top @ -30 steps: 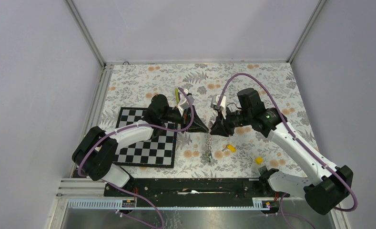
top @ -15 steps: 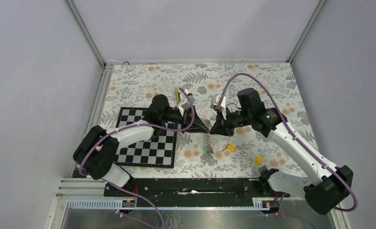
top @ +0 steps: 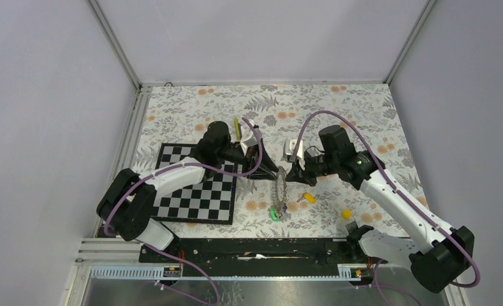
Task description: Put the keys on the keyring
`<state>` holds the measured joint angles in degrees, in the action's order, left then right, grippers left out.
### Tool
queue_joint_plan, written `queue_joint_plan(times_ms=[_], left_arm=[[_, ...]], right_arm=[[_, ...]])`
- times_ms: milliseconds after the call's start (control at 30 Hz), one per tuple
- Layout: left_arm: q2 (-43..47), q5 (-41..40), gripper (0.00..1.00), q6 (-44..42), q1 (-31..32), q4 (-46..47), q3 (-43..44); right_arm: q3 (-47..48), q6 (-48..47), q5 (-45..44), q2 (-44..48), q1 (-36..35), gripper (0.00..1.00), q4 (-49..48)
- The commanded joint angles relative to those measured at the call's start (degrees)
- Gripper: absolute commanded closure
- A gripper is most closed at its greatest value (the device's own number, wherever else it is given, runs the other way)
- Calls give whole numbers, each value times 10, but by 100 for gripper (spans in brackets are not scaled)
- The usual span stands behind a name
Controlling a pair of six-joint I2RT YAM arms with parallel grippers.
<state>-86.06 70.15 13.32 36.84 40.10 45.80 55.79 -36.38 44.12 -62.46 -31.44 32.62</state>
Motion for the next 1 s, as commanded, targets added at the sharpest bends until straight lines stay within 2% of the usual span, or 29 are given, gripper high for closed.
queue_joint_plan(times_ms=[0,33,100,333,800,967], left_arm=[[36,-34,58,-251,-7,-307,91],[38,-62,54,-278,-7,-361,104],[43,-108,50,-286,-8,-395,118],[50,-215,36,-294,-9,-445,136],[3,-350,34,-241,-10,-466,185],[-8,-375,33,-231,-11,-461,188]], right_arm=[[-36,-141,-95,31,2,100,-25],[-47,-155,-116,38,2,100,-46],[-69,-175,-142,49,2,100,-78],[-108,-214,-199,70,-1,100,-150],[-166,-256,-374,98,-22,100,-295],[-187,-260,-404,104,-24,100,-321]])
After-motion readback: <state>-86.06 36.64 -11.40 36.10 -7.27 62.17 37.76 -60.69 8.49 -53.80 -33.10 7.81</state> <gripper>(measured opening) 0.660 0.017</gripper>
